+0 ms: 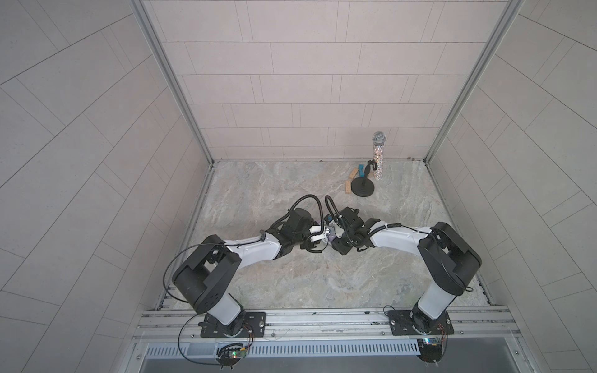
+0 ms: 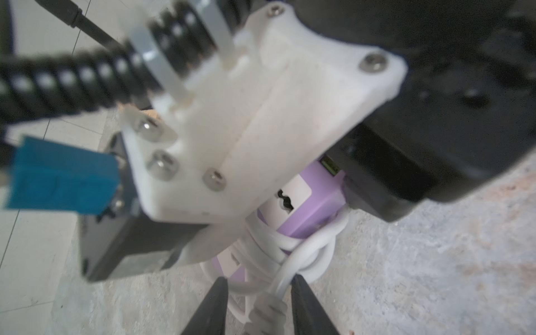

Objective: Wrap the cord around the power strip
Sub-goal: Place the power strip at the center of the board.

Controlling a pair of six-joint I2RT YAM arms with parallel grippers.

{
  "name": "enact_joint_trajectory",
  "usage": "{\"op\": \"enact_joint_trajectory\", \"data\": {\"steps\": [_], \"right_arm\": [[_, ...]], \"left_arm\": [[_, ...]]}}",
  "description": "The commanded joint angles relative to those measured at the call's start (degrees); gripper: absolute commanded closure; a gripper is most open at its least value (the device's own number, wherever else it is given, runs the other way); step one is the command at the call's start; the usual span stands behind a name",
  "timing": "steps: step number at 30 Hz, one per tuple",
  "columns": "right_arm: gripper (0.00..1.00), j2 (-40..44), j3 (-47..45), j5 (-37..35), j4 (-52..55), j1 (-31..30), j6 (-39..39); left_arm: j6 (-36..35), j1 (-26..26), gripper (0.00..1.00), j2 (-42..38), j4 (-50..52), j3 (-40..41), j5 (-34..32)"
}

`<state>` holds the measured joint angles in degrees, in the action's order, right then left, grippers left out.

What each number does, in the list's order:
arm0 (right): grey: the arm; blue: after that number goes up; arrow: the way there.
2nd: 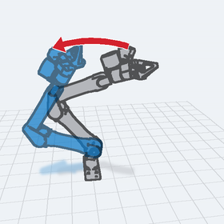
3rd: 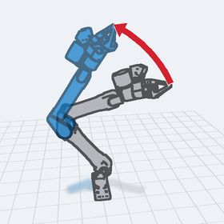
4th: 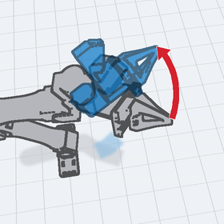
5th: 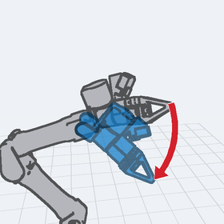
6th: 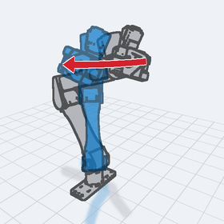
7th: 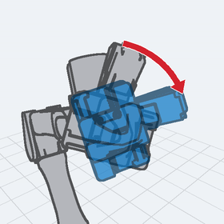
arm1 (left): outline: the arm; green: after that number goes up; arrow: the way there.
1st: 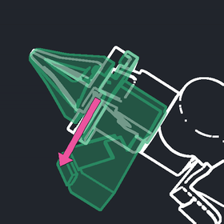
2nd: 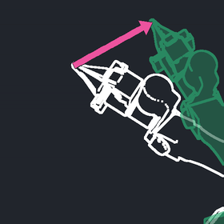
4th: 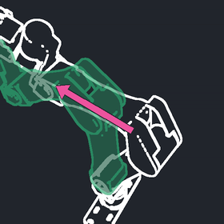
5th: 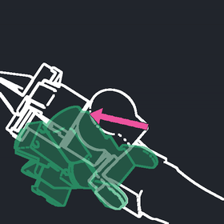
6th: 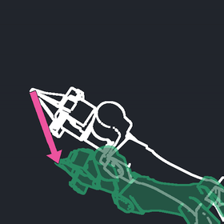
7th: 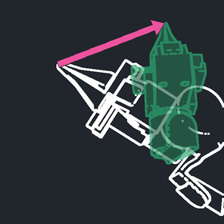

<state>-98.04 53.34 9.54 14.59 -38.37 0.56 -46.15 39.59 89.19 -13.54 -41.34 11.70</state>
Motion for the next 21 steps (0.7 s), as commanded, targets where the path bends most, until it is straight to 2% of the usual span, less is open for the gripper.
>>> {"op": "enact_joint_trajectory", "data": {"steps": [1, 6, 10, 17, 21], "right_arm": [[0.84, -1.8, -0.16, 4.0, 2.58, -2.93, 1.37], [0.81, -2.4, 0.38, 2.61, 2.61, -3.25, 1.47], [0.82, -3.35, 1.44, 0.22, 3.4, -3.73, 1.13], [0.86, -5.3, 2.28, -6.93, 3.42, -6.08, 0.45], [0.86, -5.19, 2.72, -9.01, 3.4, -6.23, 0.45]], "left_arm": [[4.65, -0.75, 0.55, -2.25, -0.58, 2.26, -6.32], [8.06, -0.75, 0.45, -6.5, 4.29, 3.3, -8.86], [12.48, -0.78, 0.42, -11.3, 6.29, 5.11, -9.71], [20.13, -2.87, 0.38, -18.64, 6.77, 7.5, -6.74], [24.4, -4.65, 0.22, -21.4, 5.42, 8.21, -6.79]]}}
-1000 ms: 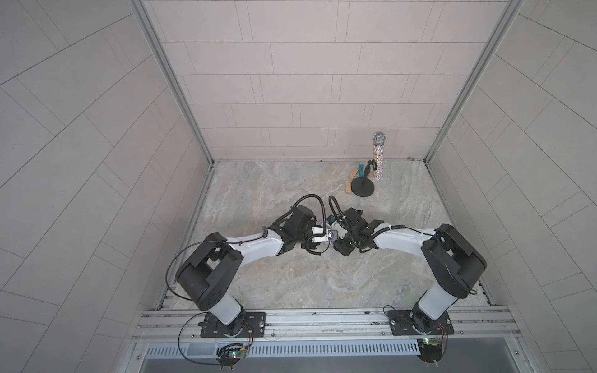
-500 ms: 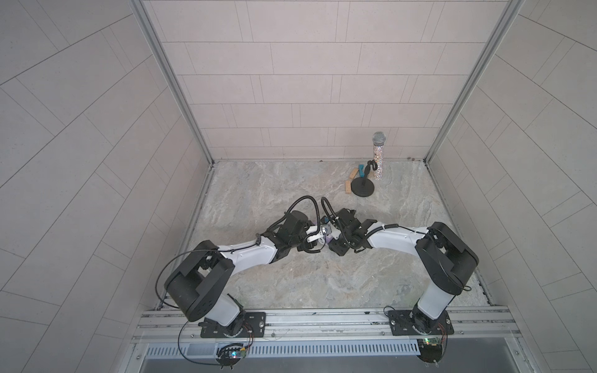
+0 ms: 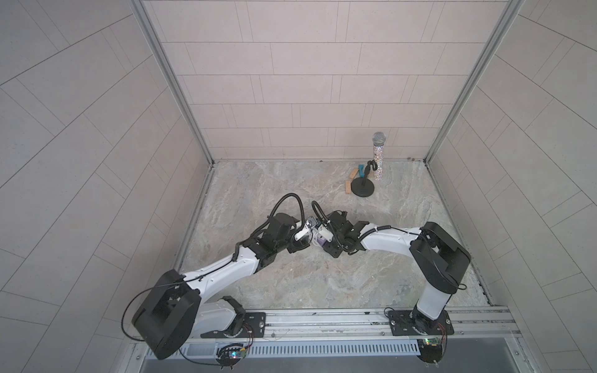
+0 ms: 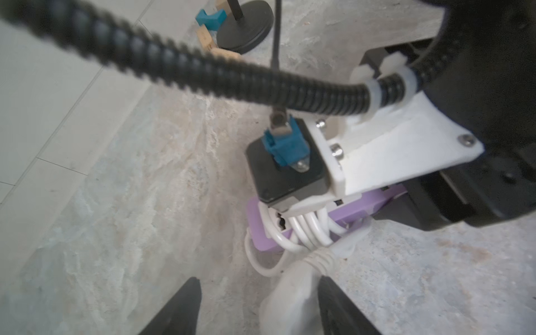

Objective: Wrap the cord around the power strip
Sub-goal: Place the power strip at the center of the board.

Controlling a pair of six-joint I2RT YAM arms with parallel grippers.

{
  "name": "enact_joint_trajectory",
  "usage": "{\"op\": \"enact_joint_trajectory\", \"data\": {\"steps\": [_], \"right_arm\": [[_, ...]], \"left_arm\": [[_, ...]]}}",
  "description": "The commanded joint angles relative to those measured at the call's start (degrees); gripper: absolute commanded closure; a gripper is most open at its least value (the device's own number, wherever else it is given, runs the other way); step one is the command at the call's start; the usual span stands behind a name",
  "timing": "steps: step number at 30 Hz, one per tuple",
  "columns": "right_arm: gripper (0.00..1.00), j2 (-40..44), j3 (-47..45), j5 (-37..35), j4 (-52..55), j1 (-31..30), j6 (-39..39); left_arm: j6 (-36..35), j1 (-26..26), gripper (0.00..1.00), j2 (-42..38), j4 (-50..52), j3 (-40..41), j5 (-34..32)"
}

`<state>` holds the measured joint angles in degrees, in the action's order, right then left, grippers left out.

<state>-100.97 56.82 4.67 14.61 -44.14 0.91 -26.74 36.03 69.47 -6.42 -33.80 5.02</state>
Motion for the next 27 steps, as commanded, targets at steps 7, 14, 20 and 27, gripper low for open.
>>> {"op": "enact_joint_trajectory", "data": {"steps": [7, 14, 20, 27], "right_arm": [[0.85, -1.34, -0.13, -2.27, 2.92, -2.28, 5.81], [0.84, -2.0, 1.07, -3.24, 1.78, -4.21, 11.99], [0.83, -1.88, 0.45, 0.85, -0.17, -4.6, 20.28], [0.76, -3.78, 1.15, 2.62, -1.21, -4.56, 27.5]], "left_arm": [[14.1, -8.45, 0.21, 0.08, 0.46, -4.19, 2.2], [14.6, -11.25, 0.23, 4.98, 1.91, -6.74, 6.79], [14.0, -12.28, 0.23, 6.14, 1.51, -6.66, 8.2], [12.9, -13.04, 0.24, 8.32, 7.41, -9.19, 14.01]]}}
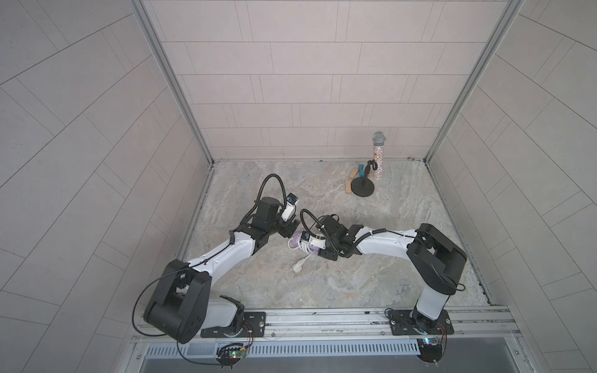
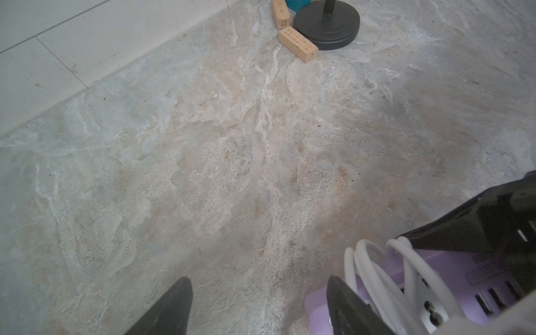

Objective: Wrap the cord around the power strip
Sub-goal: Place the power strip at the center of the board.

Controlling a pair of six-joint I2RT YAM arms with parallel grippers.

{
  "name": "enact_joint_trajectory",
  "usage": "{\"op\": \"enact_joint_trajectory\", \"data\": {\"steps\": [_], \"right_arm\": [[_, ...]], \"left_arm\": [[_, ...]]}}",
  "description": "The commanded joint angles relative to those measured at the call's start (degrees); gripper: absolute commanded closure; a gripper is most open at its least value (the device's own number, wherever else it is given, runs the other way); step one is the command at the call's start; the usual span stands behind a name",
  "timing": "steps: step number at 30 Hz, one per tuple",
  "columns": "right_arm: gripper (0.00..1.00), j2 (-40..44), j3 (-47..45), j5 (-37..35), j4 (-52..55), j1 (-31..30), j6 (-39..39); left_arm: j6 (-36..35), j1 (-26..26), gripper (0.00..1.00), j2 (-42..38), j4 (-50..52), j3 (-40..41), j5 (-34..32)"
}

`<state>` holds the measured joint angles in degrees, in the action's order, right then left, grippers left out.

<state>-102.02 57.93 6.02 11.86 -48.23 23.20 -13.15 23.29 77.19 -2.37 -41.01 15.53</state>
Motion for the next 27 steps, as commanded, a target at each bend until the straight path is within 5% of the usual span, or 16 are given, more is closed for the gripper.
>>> {"op": "enact_joint_trajectory", "data": {"steps": [1, 8, 27], "right_arm": [[0.73, -3.04, 0.29, 0.89, 1.47, -0.48, 5.43], [0.54, -0.63, -1.05, -0.22, 0.26, -0.55, 5.71], [0.3, 6.52, -6.76, -3.56, -4.5, -0.91, 6.42]], "left_arm": [[-0.42, -0.31, 0.24, 0.49, 3.43, -1.69, 3.8], [-3.3, -0.35, 0.24, -0.37, 7.77, -1.82, 10.1], [-12.57, 0.17, 0.25, 6.39, 18.48, -8.65, 23.93]]}}
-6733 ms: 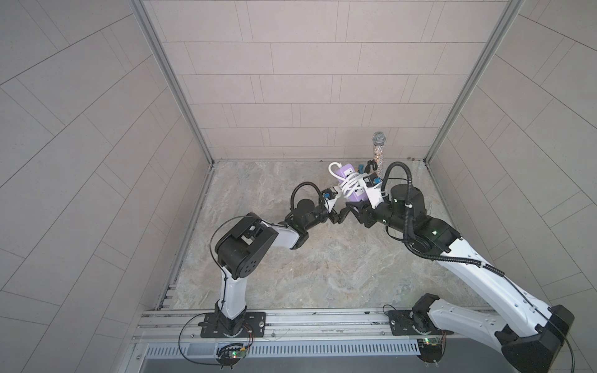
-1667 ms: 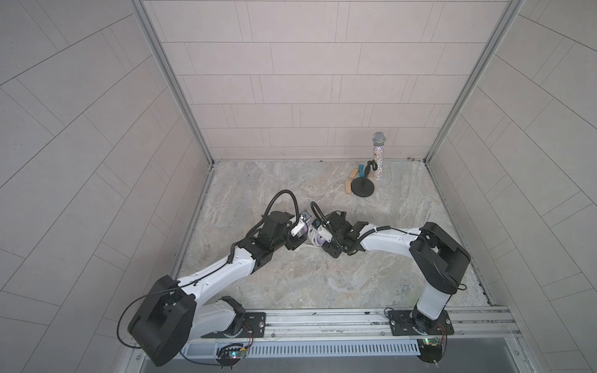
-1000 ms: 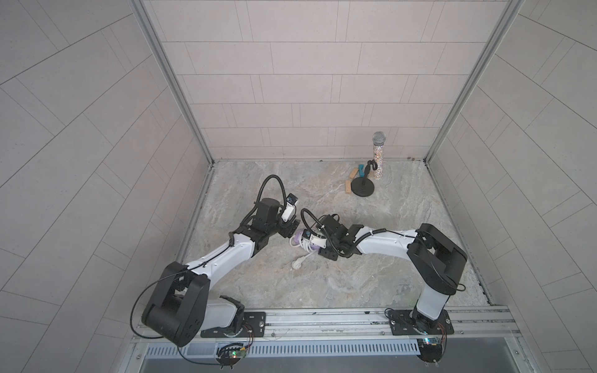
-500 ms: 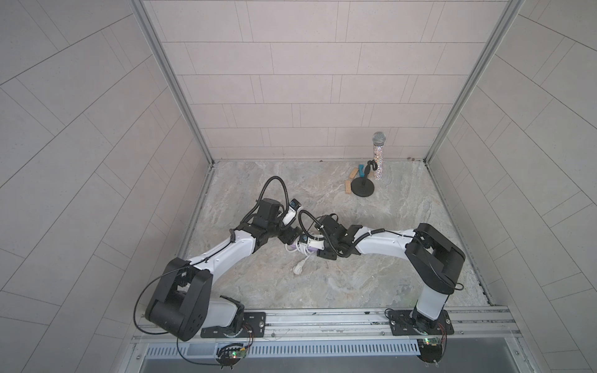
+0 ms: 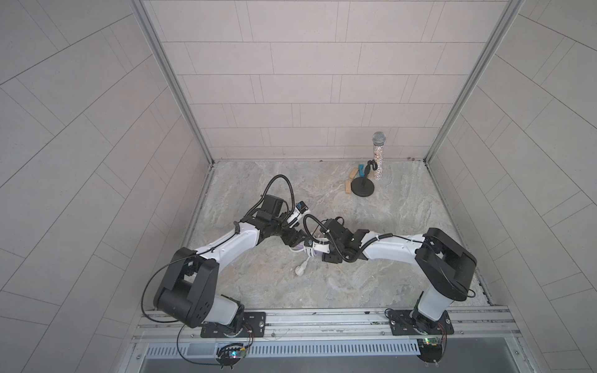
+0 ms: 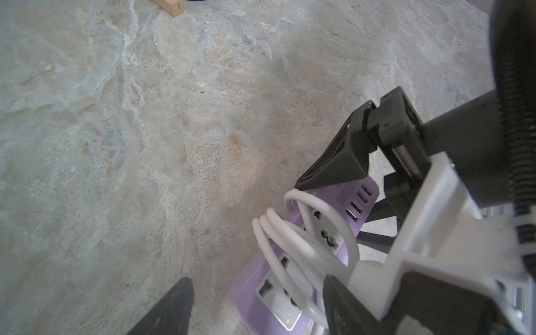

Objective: Wrap the cord around the power strip
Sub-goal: Place the power strip at the center of the board.

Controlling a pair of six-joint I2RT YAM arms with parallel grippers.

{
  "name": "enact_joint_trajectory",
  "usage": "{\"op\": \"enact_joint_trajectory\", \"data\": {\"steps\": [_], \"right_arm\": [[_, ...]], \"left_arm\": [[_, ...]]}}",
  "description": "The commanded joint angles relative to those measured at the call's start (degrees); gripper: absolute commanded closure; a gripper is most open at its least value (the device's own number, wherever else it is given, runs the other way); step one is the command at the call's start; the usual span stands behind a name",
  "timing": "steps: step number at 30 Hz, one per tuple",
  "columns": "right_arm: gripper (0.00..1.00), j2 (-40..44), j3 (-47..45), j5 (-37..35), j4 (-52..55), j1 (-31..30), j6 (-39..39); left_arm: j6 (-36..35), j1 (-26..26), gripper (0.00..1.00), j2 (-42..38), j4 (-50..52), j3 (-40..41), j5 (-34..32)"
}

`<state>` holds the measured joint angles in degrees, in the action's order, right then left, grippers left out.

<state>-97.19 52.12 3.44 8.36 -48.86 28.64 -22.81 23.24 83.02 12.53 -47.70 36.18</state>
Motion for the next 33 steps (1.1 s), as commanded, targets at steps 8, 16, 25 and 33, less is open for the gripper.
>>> {"op": "enact_joint_trajectory", "data": {"steps": [8, 16, 25, 33], "right_arm": [[0.19, 6.61, -3.32, -0.13, -3.02, -0.27, 0.27], [0.19, 15.84, -6.63, 2.7, -1.23, -0.27, -2.29], [0.21, 20.32, -8.27, 0.16, 2.17, -0.27, -9.08], [0.23, 21.51, -8.17, -1.7, 2.19, -0.28, -16.66]], "left_arm": [[-2.61, 1.34, 0.25, 0.06, 3.82, -1.75, 5.02], [-2.51, 3.14, 0.25, 0.45, 2.35, -2.29, 5.52], [-3.91, 5.53, 0.25, 0.08, 1.82, -2.4, 3.61], [-3.94, 9.51, 0.38, 2.88, 4.39, -3.47, -8.44]]}}
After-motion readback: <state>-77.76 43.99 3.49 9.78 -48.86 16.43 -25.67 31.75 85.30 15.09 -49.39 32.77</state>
